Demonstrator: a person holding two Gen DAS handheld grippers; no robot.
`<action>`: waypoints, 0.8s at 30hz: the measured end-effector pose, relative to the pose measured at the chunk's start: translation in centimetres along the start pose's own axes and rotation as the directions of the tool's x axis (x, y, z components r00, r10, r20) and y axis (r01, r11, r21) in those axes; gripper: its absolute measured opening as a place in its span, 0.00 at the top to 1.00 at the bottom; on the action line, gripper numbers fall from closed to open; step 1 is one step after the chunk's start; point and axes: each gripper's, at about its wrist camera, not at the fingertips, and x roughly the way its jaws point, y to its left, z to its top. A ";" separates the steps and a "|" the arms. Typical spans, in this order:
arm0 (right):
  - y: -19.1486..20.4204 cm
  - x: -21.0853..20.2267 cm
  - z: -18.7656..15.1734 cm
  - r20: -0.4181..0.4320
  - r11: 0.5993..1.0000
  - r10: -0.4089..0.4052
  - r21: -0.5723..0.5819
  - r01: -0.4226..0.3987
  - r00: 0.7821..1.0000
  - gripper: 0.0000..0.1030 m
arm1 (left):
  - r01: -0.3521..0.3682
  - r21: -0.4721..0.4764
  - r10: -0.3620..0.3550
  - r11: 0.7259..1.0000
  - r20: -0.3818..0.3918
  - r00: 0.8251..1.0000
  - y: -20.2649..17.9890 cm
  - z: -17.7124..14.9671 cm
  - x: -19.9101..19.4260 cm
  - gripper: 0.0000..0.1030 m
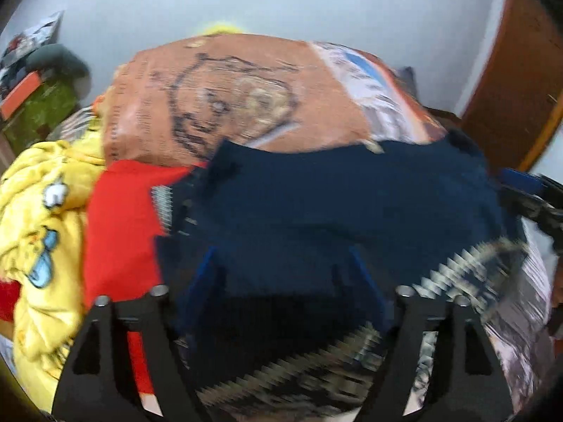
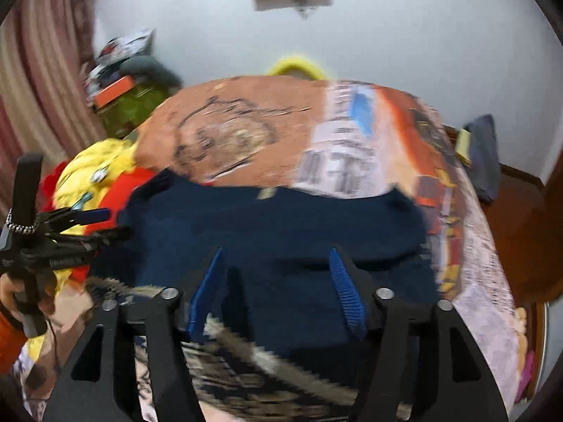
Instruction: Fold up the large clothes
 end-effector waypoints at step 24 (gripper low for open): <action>-8.3 -1.8 -6.3 -0.114 0.944 -0.251 0.191 0.269 0.961 0.04 | -0.265 -0.098 0.256 0.959 -0.089 0.962 7.5 -10.4 -0.6 0.02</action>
